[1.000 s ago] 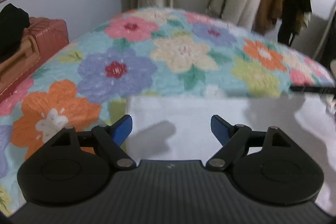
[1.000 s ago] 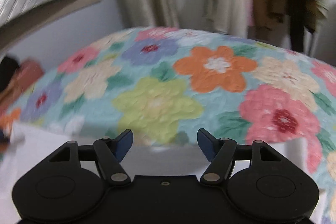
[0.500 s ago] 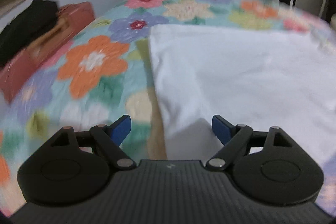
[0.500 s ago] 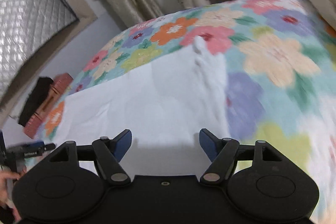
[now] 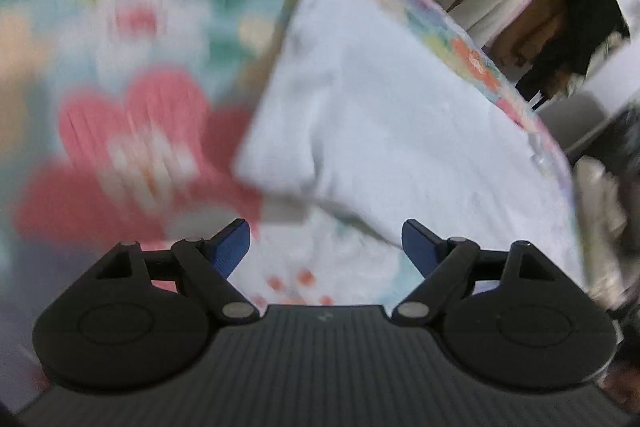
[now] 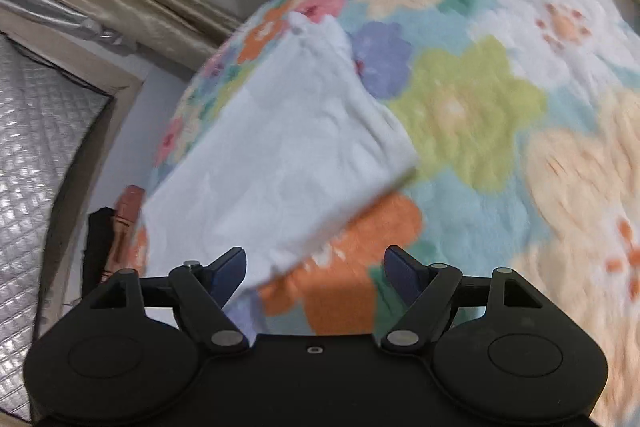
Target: Fold clothes
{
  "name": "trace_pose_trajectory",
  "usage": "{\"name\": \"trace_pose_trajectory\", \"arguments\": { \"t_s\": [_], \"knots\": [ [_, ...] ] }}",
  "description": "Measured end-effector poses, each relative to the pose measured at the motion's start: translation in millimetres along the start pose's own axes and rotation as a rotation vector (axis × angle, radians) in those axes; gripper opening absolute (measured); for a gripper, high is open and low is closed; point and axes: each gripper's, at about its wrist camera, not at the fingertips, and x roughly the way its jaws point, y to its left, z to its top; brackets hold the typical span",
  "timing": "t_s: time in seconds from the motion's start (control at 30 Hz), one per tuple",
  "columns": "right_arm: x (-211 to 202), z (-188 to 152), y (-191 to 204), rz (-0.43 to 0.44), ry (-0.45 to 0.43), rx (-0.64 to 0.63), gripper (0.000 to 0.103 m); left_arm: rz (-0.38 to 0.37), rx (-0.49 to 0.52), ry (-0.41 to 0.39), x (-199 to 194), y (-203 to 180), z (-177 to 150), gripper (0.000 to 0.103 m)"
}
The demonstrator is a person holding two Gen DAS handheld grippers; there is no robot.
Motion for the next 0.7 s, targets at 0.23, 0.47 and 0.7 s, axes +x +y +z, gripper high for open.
{"name": "trace_pose_trajectory", "arguments": {
  "t_s": [0.23,0.47,0.7],
  "knots": [
    [18,0,-36,0.093,0.002,0.323,0.081,0.041,-0.001,-0.186,8,-4,-1,0.091],
    [48,20,-31,0.105,-0.102,0.21,0.081,0.022,-0.008,-0.155,35,-10,-5,0.102],
    [74,34,-33,0.127,-0.236,0.149,0.035,0.109,-0.035,-0.242,51,-16,10,0.014]
  ]
}}
